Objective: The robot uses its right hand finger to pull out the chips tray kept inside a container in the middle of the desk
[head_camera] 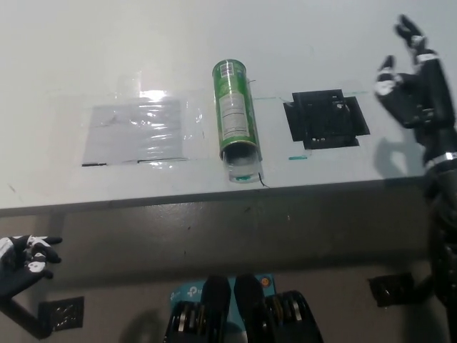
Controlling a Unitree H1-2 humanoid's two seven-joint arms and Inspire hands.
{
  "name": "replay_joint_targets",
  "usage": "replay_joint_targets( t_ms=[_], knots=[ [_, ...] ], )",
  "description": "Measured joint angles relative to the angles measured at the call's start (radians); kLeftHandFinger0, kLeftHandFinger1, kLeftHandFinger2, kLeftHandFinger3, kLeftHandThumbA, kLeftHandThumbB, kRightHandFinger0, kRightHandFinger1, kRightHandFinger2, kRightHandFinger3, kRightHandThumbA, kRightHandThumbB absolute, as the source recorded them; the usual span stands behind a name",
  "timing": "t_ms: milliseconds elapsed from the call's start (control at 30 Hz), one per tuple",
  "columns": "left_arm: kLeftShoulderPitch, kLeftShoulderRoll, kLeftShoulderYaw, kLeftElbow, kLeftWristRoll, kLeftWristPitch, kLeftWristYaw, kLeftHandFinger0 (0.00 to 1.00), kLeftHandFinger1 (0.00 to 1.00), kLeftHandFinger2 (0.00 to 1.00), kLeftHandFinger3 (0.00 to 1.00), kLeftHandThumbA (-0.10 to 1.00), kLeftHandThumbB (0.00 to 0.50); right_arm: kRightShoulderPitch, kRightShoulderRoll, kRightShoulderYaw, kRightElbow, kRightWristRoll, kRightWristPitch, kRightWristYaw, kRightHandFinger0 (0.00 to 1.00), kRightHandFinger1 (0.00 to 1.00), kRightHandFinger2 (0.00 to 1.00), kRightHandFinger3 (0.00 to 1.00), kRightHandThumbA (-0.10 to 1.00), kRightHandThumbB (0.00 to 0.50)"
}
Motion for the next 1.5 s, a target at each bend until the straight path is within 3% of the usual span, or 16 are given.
replay_joint_targets(
  t_ms=[500, 600, 700, 800, 933, 1267, 1300, 1500],
  knots=[
    [-0.019, 0.023, 0.000, 0.000, -0.002, 0.004, -0.013, 0.58, 0.66, 0.79, 0.96, 0.08, 0.000, -0.017, -0.017, 0.189, 0.073, -0.062, -0.014, 0.084, 0.00, 0.00, 1.00, 1.00, -0.10, 0.256],
    [-0.026, 0.044, -0.004, 0.000, -0.001, 0.004, -0.014, 0.58, 0.65, 0.78, 0.96, 0.10, 0.000, -0.032, -0.018, 0.209, 0.082, -0.080, -0.022, 0.091, 0.00, 0.04, 0.99, 1.00, -0.10, 0.250],
    [-0.030, 0.062, -0.005, 0.000, -0.001, 0.004, -0.015, 0.57, 0.65, 0.79, 0.96, 0.10, 0.000, -0.038, -0.018, 0.224, 0.091, -0.091, -0.029, 0.101, 0.00, 0.03, 0.99, 0.95, -0.10, 0.247],
    [-0.033, 0.077, -0.007, 0.000, -0.002, 0.004, -0.015, 0.57, 0.65, 0.80, 0.98, 0.10, 0.000, -0.046, -0.018, 0.249, 0.136, -0.098, -0.064, 0.116, 0.00, 0.00, 0.89, 0.95, -0.10, 0.239],
    [-0.036, 0.080, -0.008, 0.000, -0.002, 0.004, -0.018, 0.59, 0.67, 0.81, 0.98, 0.09, 0.000, -0.054, -0.018, 0.301, 0.213, -0.120, -0.124, 0.138, 0.00, 0.00, 0.94, 0.91, -0.10, 0.236],
    [-0.041, 0.080, -0.009, 0.000, -0.002, 0.004, -0.026, 0.59, 0.66, 0.78, 0.95, 0.09, 0.000, -0.055, -0.012, 0.378, 0.334, -0.166, -0.241, 0.167, 0.00, 0.00, 0.86, 0.82, -0.10, 0.228],
    [-0.042, 0.080, -0.009, 0.000, -0.001, 0.004, -0.027, 0.59, 0.66, 0.78, 0.95, 0.09, 0.000, -0.054, -0.012, 0.383, 0.340, -0.171, -0.250, 0.168, 0.00, 0.05, 0.89, 0.85, -0.10, 0.215],
    [-0.050, 0.080, -0.009, 0.000, -0.001, 0.005, -0.028, 0.59, 0.67, 0.78, 0.96, 0.08, 0.000, -0.049, -0.011, 0.417, 0.365, -0.209, -0.290, 0.175, 0.00, 0.05, 0.90, 0.87, -0.10, 0.223]
  ],
)
